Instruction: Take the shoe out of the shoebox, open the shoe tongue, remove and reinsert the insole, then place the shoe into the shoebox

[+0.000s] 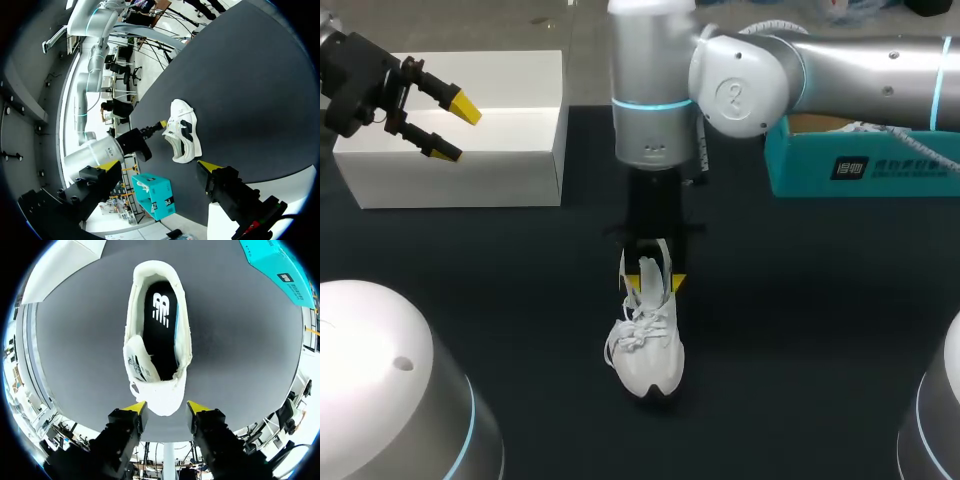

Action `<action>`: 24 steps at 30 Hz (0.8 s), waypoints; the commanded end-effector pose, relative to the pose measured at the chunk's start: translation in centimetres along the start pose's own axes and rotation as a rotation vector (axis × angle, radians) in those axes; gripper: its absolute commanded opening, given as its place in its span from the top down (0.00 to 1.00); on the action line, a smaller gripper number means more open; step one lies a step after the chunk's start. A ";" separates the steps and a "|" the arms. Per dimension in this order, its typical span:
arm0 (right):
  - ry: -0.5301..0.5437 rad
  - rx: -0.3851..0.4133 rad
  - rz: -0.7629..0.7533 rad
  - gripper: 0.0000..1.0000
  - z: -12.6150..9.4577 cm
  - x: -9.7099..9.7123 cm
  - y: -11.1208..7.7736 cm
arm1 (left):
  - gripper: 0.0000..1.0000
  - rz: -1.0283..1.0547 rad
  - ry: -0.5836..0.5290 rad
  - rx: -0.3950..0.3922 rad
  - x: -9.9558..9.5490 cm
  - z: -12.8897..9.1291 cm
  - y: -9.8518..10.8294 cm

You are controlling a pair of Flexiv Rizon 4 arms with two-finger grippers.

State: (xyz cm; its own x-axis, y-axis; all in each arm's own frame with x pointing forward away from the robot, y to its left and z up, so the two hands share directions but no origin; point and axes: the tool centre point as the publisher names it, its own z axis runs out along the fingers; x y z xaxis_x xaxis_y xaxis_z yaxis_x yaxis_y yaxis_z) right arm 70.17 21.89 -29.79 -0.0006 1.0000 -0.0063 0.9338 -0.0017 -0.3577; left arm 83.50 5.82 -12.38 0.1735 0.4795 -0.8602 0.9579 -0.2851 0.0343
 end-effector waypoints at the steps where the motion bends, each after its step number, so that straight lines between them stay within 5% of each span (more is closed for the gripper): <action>1: 0.008 -0.018 -0.009 1.00 -0.1 -0.2 -0.6 | 0.00 0.001 0.002 0.002 0.0 -0.1 0.0; 12: 0.045 0.020 -0.068 1.00 0.8 0.9 0.1 | 0.00 0.001 0.002 0.002 0.0 -0.1 0.0; 24: -0.004 0.023 -0.010 1.00 3.1 1.1 5.0 | 0.00 0.001 0.002 0.002 0.0 -0.1 0.0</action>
State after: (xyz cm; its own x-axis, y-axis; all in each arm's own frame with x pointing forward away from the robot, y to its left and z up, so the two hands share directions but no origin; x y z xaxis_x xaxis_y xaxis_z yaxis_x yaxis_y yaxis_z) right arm 72.90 22.10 -33.59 -0.0103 0.9999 0.0094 0.9334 0.0130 -0.3586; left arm 83.50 5.83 -12.37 0.1735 0.4796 -0.8602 0.9579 -0.2850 0.0343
